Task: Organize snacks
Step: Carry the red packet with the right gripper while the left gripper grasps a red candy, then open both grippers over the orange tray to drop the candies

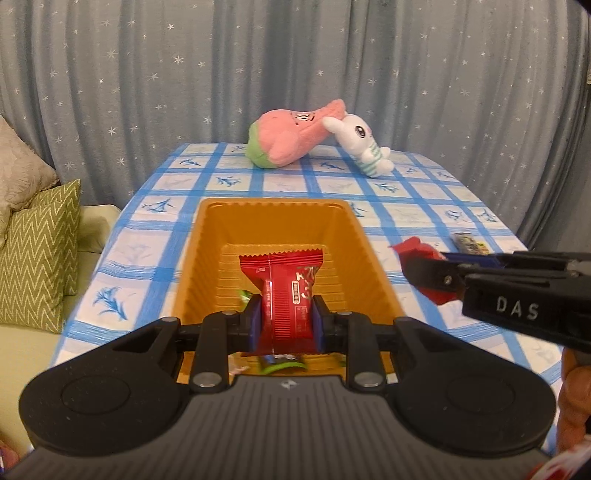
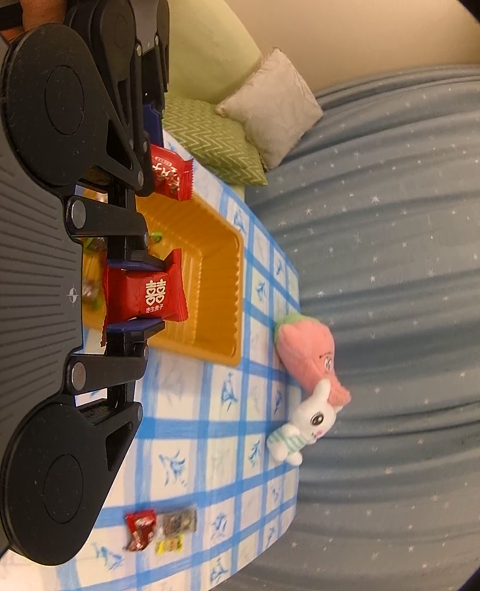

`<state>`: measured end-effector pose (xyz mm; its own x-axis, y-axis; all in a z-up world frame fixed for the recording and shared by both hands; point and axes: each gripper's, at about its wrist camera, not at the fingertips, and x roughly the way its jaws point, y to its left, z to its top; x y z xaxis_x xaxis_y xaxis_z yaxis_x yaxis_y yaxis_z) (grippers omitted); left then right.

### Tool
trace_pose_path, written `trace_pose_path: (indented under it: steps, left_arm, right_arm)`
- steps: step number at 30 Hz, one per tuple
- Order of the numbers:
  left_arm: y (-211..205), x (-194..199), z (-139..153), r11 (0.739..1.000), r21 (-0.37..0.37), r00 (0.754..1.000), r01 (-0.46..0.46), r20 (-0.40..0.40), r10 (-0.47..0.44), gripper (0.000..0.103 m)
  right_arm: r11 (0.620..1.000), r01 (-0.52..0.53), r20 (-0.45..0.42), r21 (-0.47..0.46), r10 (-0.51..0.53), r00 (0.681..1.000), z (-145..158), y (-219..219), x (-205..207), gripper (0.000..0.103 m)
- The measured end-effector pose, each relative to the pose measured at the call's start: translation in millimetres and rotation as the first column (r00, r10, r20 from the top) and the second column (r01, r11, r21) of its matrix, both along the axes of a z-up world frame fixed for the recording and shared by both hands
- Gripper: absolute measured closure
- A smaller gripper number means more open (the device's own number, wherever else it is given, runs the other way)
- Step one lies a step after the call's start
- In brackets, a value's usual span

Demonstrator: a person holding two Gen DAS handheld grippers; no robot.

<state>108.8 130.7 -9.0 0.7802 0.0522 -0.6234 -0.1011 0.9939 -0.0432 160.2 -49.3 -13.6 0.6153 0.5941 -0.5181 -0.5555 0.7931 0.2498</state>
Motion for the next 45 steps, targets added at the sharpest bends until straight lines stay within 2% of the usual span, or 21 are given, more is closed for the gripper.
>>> trace_pose_path:
  steps: [11, 27, 40, 45]
  left_arm:
    - [34.7, 21.5, -4.8, 1.0, 0.018, 1.0, 0.005, -0.021, -0.005, 0.079]
    - [45.7, 45.3, -35.1, 1.0, 0.005, 0.998, 0.021, -0.06, -0.021, 0.078]
    - [60.2, 28.7, -27.6, 1.0, 0.006, 0.999, -0.011, -0.032, 0.012, 0.077]
    - [62.8, 24.8, -22.9, 1.0, 0.001, 1.0, -0.023, -0.022, 0.023, 0.074]
  right_arm:
    - [0.999, -0.042, -0.02, -0.018, 0.042, 0.999, -6.2, 32.0, 23.6, 0.076]
    - [0.996, -0.055, -0.061, -0.064, 0.051, 0.997, -18.2, 57.0, 43.6, 0.076]
    - [0.995, -0.049, -0.075, -0.083, 0.043, 0.996, -25.2, 65.0, 46.8, 0.076]
    - [0.998, -0.039, -0.114, -0.042, 0.034, 0.993, -28.2, 61.0, 52.0, 0.076]
